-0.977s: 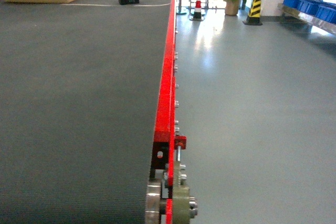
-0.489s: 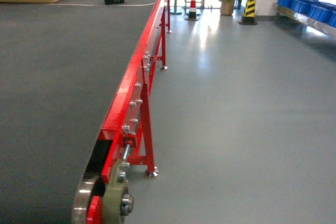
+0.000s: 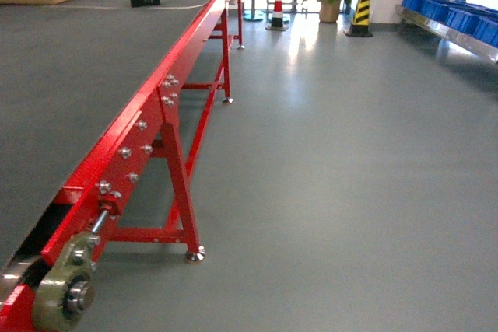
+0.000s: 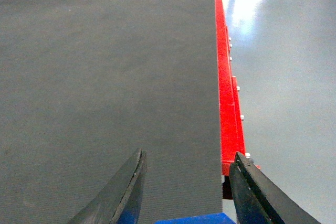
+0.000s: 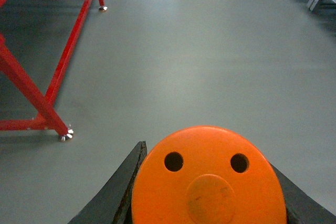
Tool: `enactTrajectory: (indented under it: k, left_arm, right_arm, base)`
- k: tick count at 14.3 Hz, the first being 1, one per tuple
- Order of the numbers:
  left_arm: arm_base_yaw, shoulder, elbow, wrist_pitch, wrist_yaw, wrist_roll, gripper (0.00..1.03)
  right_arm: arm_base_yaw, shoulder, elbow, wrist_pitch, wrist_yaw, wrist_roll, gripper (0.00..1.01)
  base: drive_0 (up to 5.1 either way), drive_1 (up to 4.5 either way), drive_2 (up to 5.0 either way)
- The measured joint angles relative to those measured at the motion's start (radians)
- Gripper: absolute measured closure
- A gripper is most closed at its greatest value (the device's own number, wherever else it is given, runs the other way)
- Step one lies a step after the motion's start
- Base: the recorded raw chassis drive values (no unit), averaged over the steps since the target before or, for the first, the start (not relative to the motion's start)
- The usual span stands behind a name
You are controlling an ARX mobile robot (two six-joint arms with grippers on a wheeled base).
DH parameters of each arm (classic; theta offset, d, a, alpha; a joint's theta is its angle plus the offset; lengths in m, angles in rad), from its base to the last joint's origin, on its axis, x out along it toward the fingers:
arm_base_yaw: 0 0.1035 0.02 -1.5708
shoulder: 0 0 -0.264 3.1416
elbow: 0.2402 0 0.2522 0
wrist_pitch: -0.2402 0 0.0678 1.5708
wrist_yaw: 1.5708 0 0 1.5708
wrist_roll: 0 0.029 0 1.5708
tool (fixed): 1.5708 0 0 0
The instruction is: Sort blue parts and orange caps into right shelf containers
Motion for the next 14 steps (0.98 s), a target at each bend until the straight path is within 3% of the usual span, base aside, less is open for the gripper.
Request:
enactTrajectory:
  k: [14]
  left_arm:
    - [-0.001,0.000,0.000,0.000,0.001,0.000,0.59]
  right_arm:
    - [0.000,0.000,0.000,0.001,0.000,0.000,0.57]
  base:
    - [5.1,-2.31,-2.3]
